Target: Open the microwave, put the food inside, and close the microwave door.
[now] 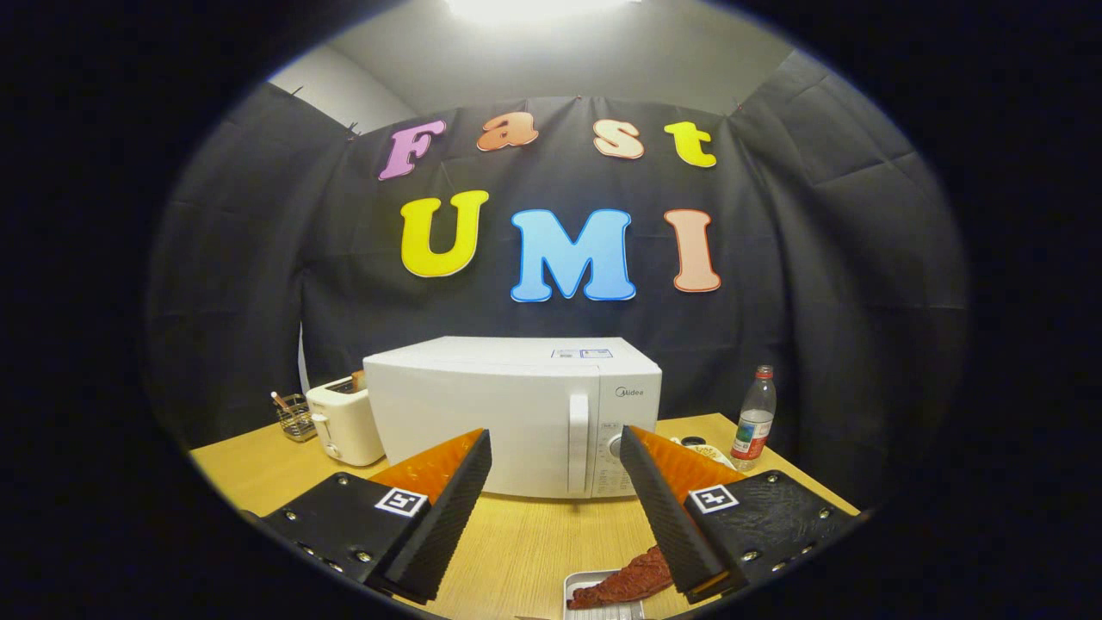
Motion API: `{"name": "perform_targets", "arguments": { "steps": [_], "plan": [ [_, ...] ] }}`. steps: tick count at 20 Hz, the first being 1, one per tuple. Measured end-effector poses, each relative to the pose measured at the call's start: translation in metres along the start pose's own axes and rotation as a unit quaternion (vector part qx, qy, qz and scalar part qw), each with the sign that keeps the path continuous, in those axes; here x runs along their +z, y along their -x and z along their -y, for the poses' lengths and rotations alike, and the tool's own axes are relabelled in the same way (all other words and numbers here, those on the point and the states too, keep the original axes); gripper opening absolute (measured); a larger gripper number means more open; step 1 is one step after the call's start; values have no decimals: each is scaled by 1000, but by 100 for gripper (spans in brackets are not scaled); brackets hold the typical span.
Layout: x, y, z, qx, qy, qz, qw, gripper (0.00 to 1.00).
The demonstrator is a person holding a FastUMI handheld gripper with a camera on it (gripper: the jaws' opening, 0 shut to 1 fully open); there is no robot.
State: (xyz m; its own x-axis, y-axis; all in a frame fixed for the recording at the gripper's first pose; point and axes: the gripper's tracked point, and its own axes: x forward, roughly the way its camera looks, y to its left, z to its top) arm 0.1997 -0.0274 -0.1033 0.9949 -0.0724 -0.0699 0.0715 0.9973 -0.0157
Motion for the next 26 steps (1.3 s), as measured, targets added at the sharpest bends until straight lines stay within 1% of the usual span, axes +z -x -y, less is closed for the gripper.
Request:
{"name": "perform_targets", "arguments": {
  "steps": [5, 9, 12, 15, 16, 17, 18, 19, 21, 22, 23, 25, 26],
  "plan": [
    [-22, -48, 8, -10, 6, 1, 1000, 95],
    [-38, -87, 20, -28, 11, 2, 1000, 95],
    [-50, -113, 19, -20, 3, -3, 1000, 95],
    [-59, -132, 20, -23, 17, -2, 1000, 95],
    [-63, -139, 20, -24, 24, -8, 999, 91],
    [-70, -144, 18, -19, 26, -14, 999, 74],
    [-74, -149, 15, -17, 26, -16, 999, 74],
    [-78, -153, 19, -28, 30, -18, 999, 69],
    [-79, -153, 23, -41, 20, -25, 999, 32],
    [-77, -154, 22, -41, 10, -28, 999, 32],
    [-79, -153, 21, -40, 0, -32, 999, 25],
    [-80, -150, 20, -41, -18, -34, 998, 16],
    [-78, -150, 19, -44, -15, -28, 998, 17]
  ]
}}
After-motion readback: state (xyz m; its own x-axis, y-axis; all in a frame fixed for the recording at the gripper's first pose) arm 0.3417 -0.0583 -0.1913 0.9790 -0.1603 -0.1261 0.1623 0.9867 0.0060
